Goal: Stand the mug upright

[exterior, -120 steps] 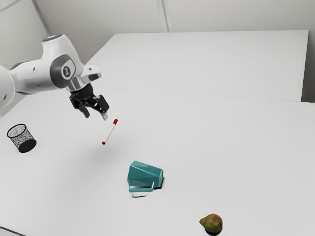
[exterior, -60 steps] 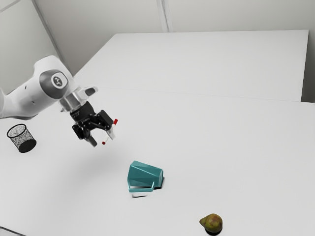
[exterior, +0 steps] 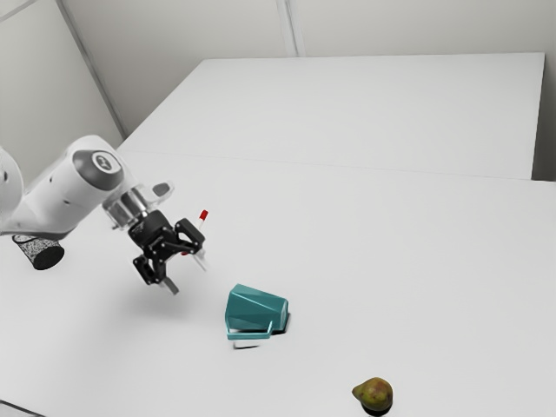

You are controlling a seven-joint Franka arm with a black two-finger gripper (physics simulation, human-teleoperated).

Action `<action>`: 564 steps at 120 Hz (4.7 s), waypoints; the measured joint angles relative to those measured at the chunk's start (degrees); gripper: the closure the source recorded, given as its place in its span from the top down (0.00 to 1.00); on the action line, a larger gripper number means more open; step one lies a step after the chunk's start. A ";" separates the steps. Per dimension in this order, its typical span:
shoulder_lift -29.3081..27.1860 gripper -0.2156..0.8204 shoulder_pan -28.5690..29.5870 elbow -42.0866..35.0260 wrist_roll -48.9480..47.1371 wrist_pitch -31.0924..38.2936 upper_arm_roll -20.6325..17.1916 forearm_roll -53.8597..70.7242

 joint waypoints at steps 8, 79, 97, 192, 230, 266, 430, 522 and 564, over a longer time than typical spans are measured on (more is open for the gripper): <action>0.60 0.79 -1.42 -0.04 -0.15 -0.30 0.19 -1.25; 5.03 0.79 -4.86 -1.17 -0.34 -1.10 1.07 -10.80; 5.96 0.79 -5.31 -1.06 -0.31 -0.88 1.17 -13.61; 8.98 0.41 -8.52 -1.07 -1.09 6.17 1.14 -22.06; 9.07 0.14 -9.14 -1.15 -1.70 7.75 1.19 -22.61; 6.86 0.05 -9.26 -1.35 -2.05 7.72 1.13 -22.43; -1.48 0.03 -22.04 2.71 -13.74 27.27 4.26 23.09; -0.92 0.03 -22.28 1.66 -22.59 27.19 5.38 34.01; 1.46 0.03 -22.52 1.77 -25.11 26.22 5.28 35.34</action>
